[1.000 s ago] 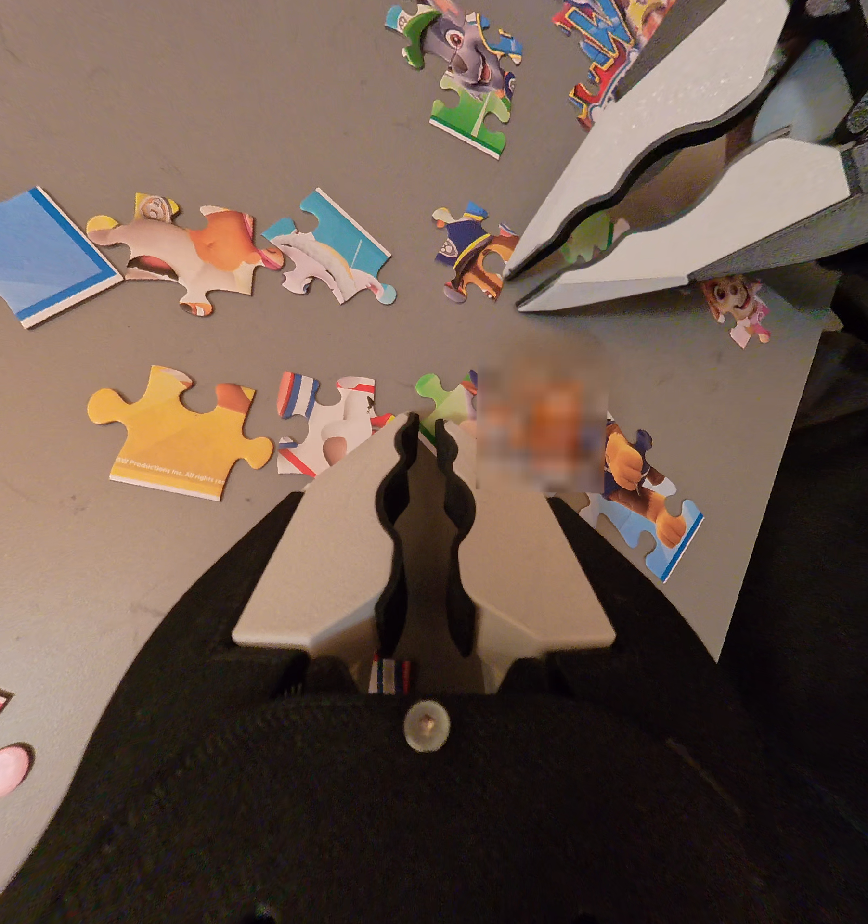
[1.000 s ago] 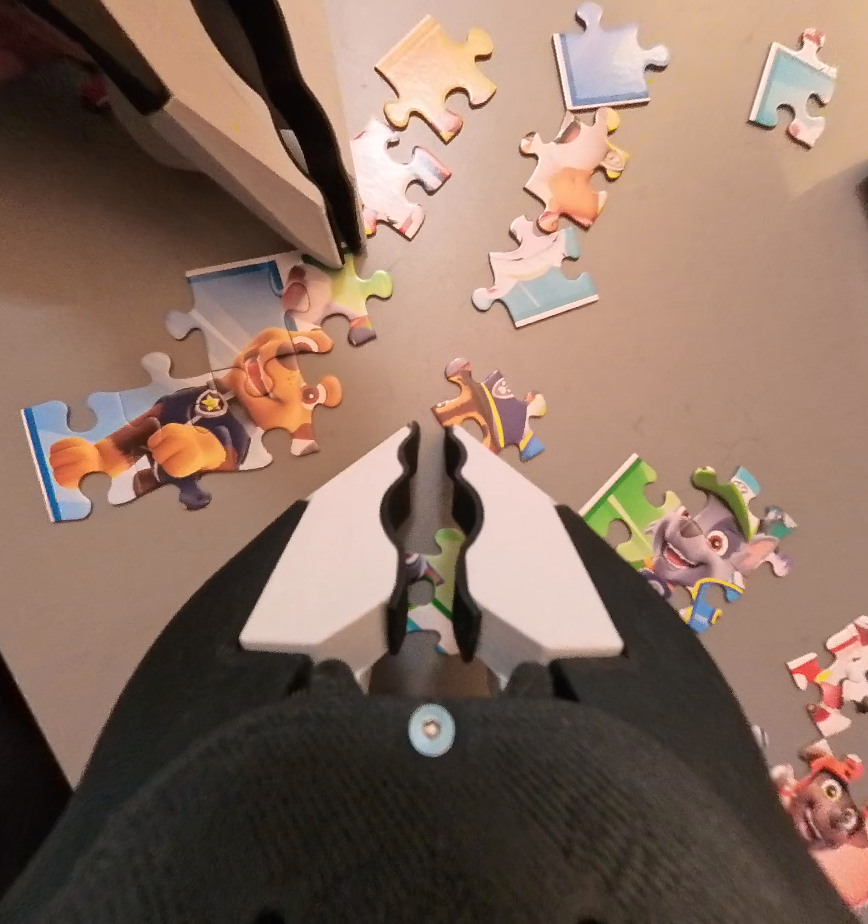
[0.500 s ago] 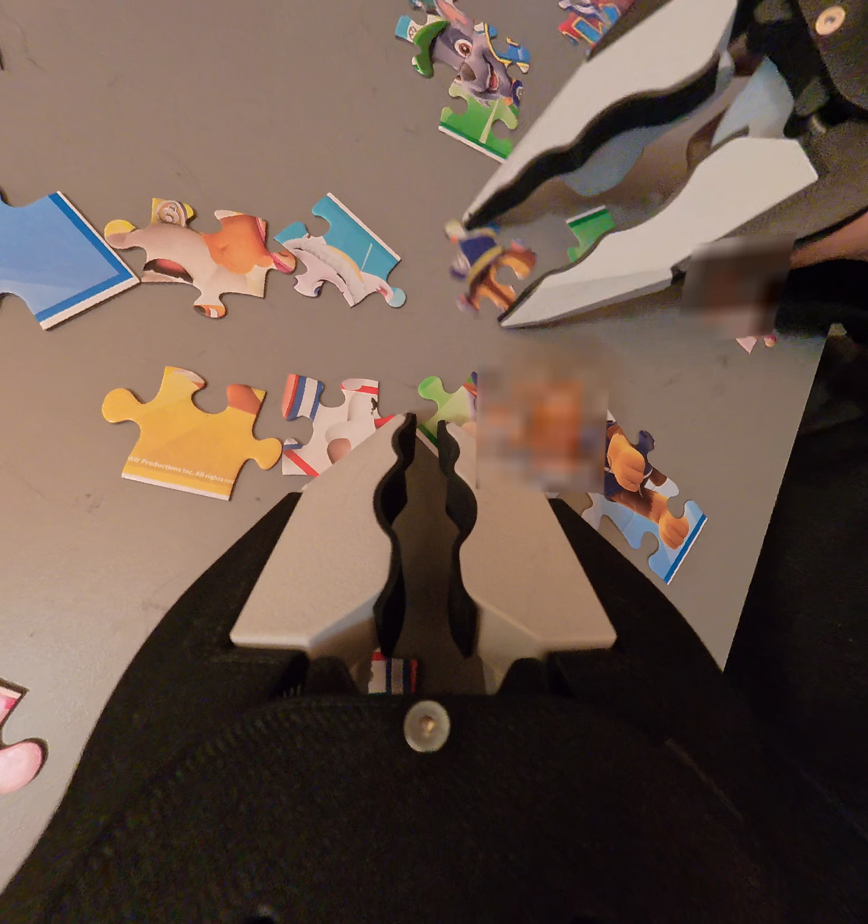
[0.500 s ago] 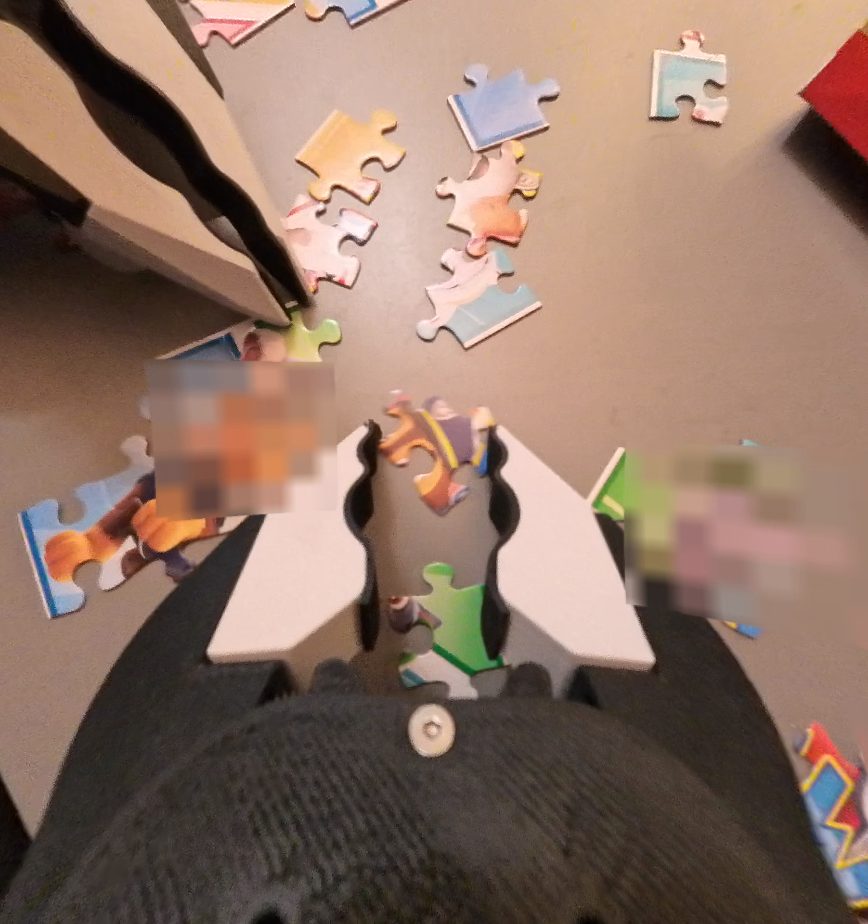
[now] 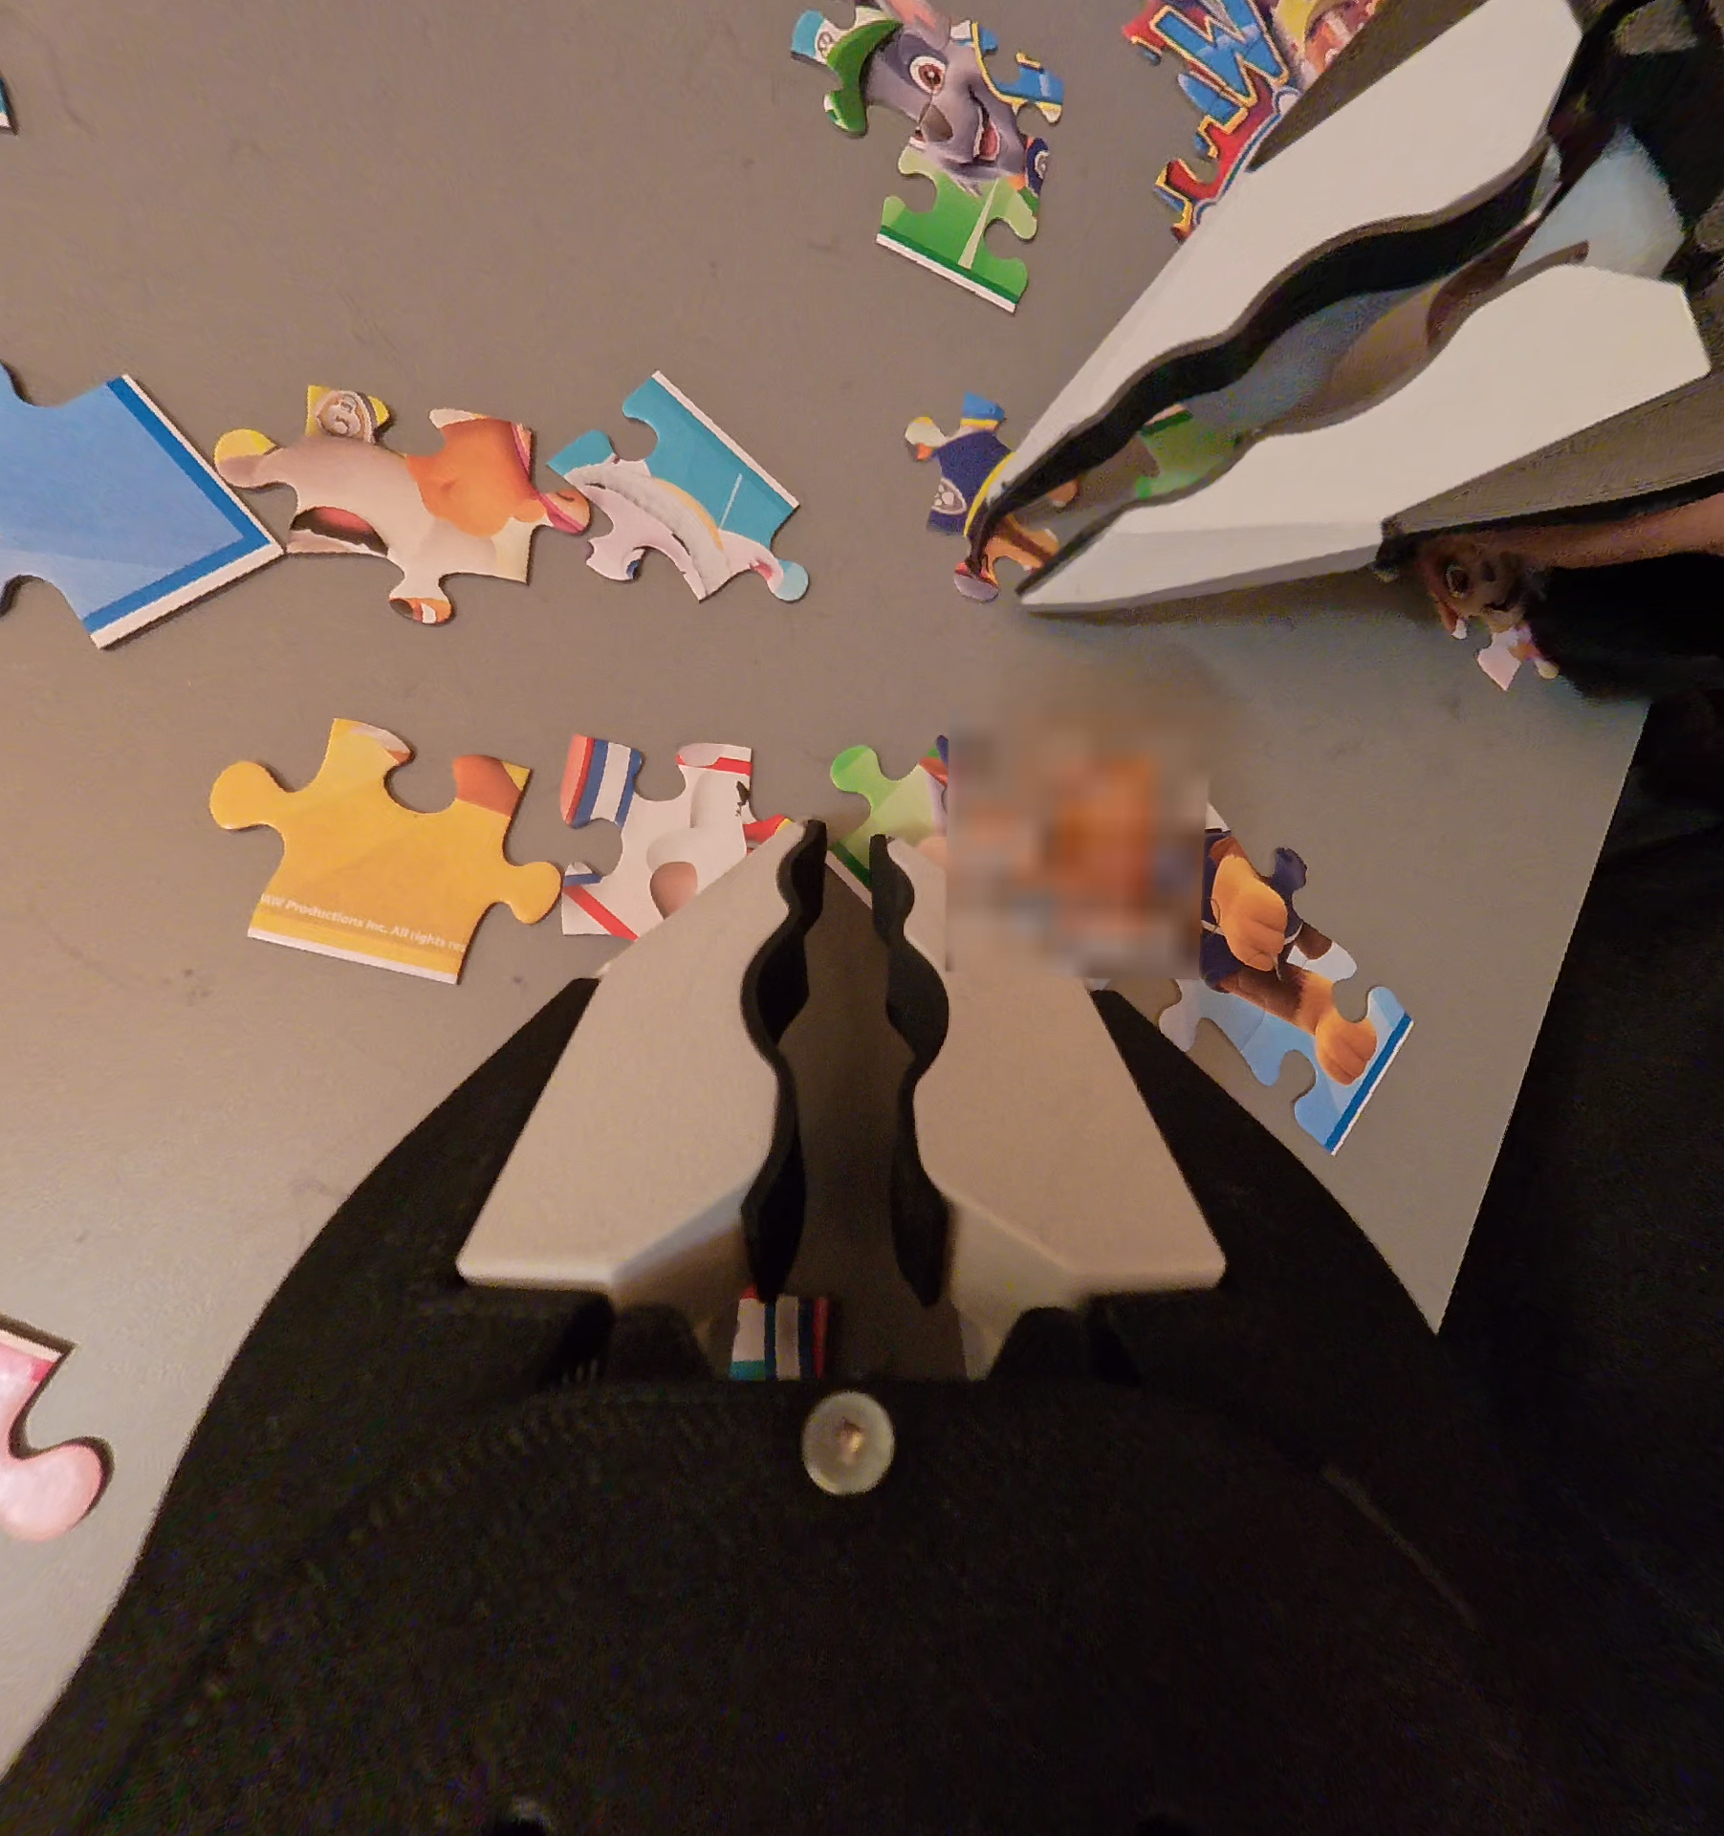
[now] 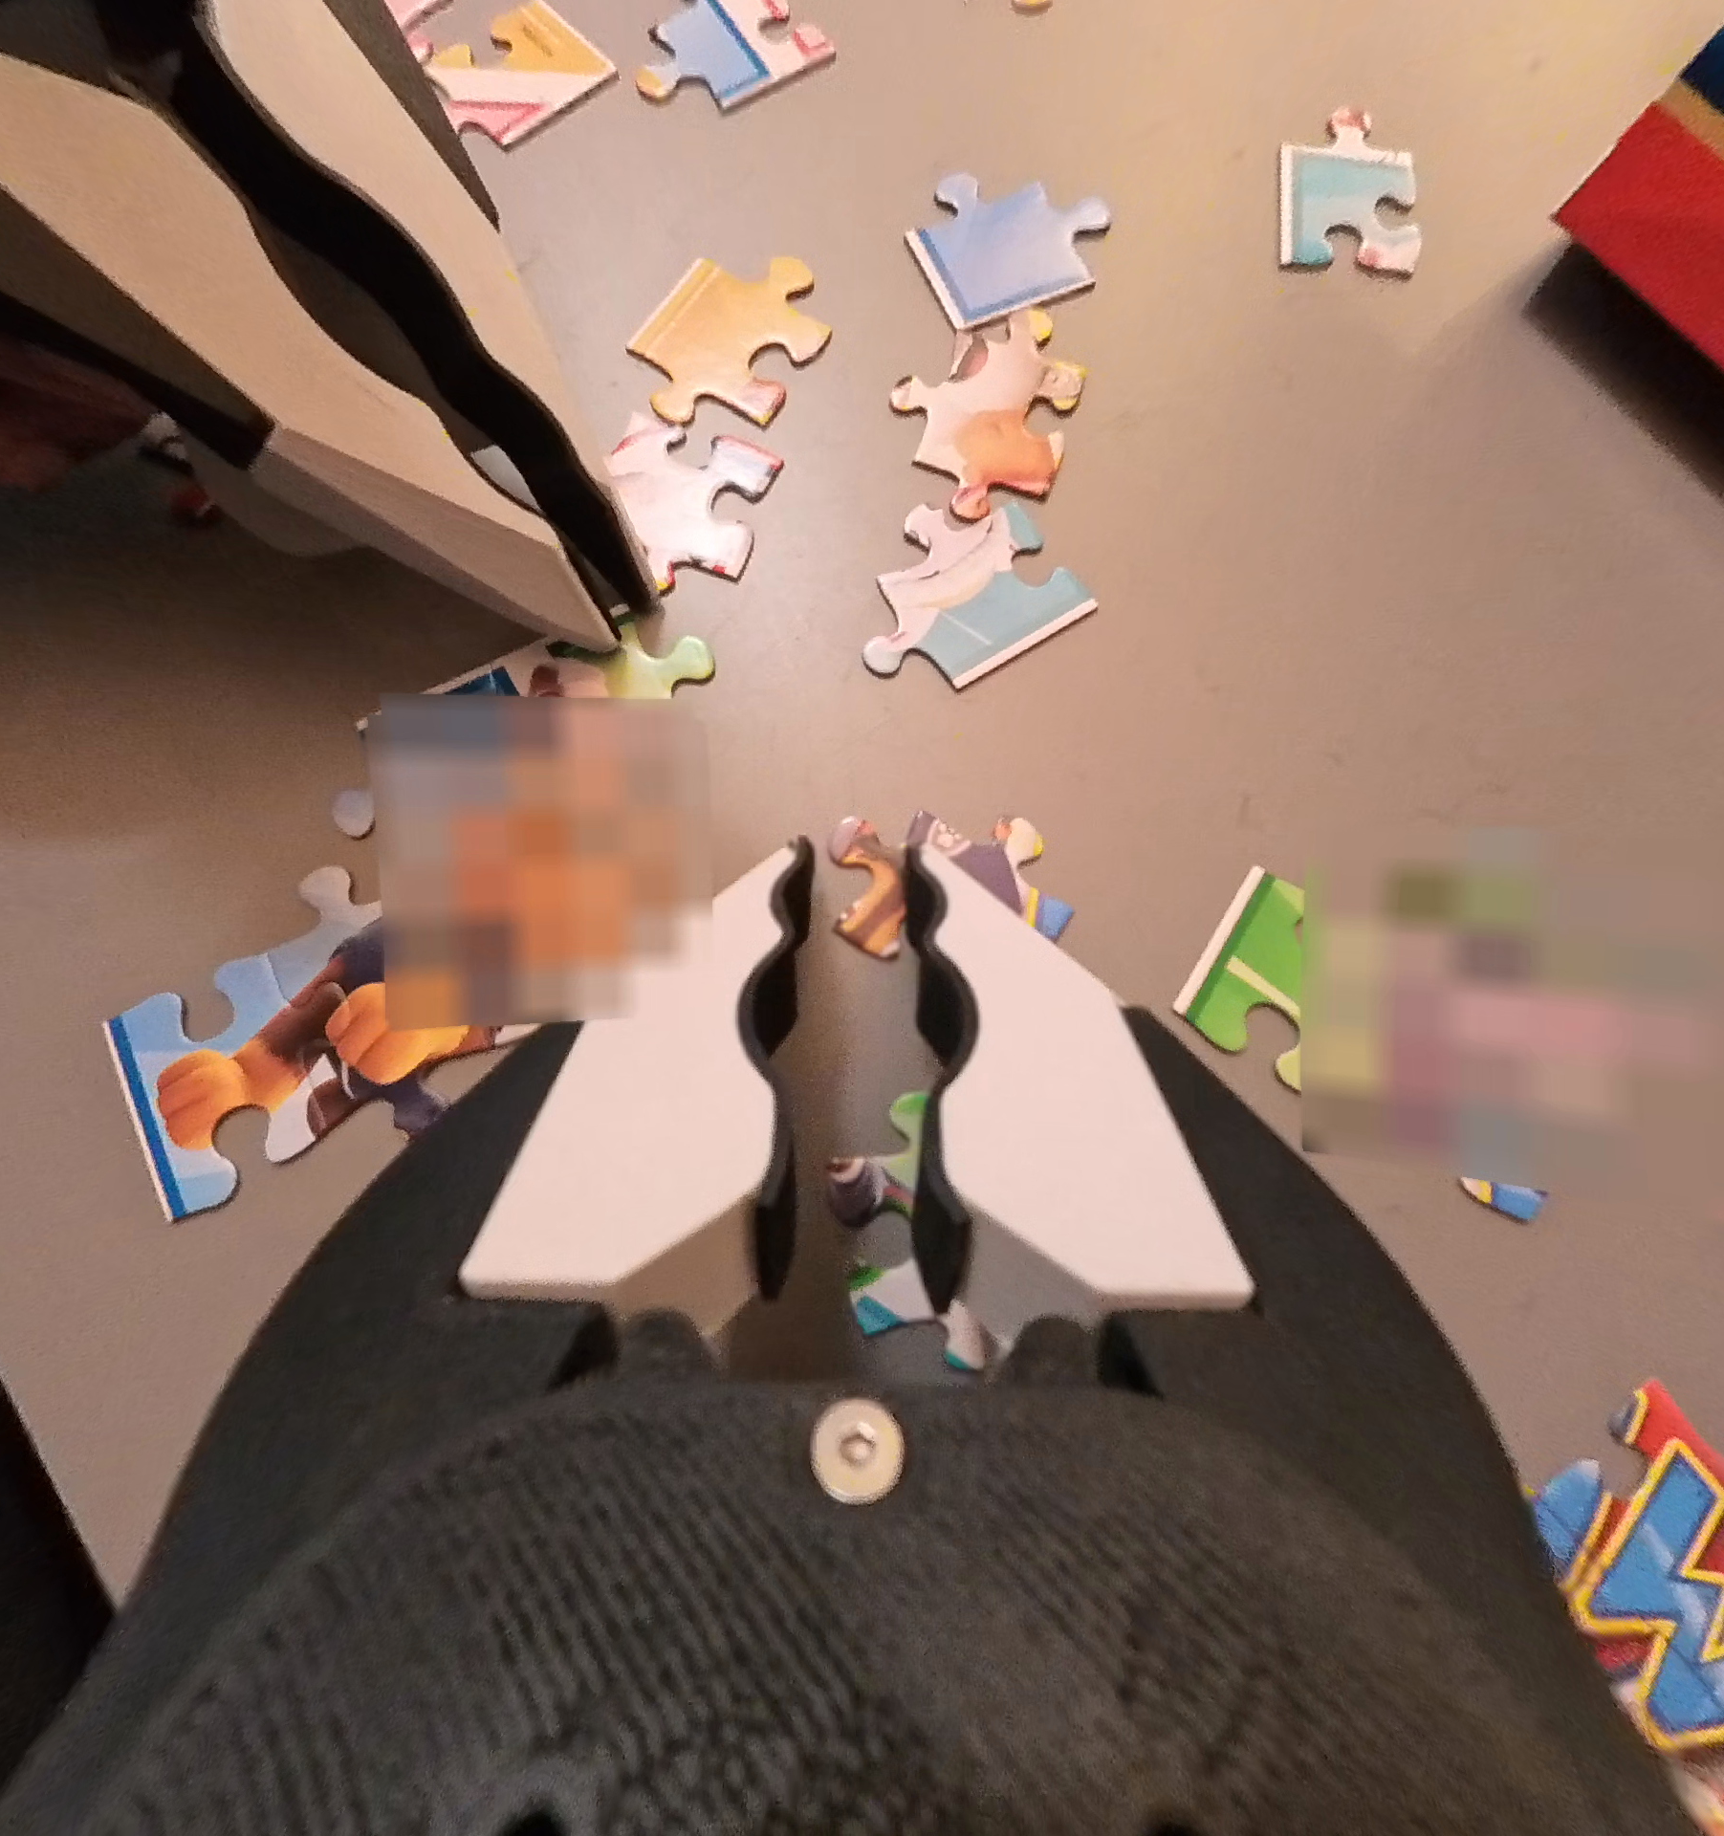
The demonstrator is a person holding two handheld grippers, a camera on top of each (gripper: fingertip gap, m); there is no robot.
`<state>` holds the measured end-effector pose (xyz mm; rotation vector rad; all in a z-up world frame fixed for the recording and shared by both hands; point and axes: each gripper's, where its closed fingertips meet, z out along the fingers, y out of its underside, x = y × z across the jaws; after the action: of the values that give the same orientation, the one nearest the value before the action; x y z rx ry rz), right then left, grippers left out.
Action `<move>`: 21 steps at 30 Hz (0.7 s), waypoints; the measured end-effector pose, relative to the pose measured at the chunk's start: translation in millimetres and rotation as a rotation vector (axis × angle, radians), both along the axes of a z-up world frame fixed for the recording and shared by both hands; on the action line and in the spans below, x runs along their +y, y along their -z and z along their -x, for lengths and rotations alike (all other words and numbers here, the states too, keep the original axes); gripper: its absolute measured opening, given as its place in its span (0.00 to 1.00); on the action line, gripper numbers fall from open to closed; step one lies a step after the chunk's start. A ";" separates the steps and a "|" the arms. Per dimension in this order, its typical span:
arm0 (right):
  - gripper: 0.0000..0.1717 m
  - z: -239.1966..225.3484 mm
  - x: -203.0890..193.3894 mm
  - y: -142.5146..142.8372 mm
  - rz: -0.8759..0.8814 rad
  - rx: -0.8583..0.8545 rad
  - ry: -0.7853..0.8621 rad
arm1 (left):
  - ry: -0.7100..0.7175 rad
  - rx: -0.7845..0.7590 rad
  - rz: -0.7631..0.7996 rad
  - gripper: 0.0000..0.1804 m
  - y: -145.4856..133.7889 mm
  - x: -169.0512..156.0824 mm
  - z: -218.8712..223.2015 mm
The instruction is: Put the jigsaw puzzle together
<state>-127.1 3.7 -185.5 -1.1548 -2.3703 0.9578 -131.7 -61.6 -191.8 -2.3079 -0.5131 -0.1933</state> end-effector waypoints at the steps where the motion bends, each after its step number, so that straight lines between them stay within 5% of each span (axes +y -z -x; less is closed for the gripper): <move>1: 0.11 -0.6 1.4 0.5 -0.011 -0.009 0.002 | 0.000 0.000 -0.001 0.03 0.0 0.1 0.0; 5: 0.13 5.2 10.9 -11.8 0.006 0.042 0.037 | 0.001 -0.002 -0.004 0.03 -0.1 0.1 -0.1; 9: 0.32 11.3 16.8 -6.0 0.036 -0.006 0.072 | 0.002 -0.003 -0.006 0.03 -0.1 0.6 0.1; 13: 0.40 12.5 9.5 6.7 -0.012 -0.011 0.057 | 0.001 -0.004 -0.007 0.03 -0.1 0.6 0.0; 21: 0.23 12.9 5.5 5.7 -0.002 -0.003 0.054 | 0.002 -0.010 -0.014 0.03 -0.1 0.8 0.2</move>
<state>-139.9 9.2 -191.2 -1.2143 -2.3296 0.9367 -131.9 -60.8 -191.7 -2.2951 -0.5137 -0.2087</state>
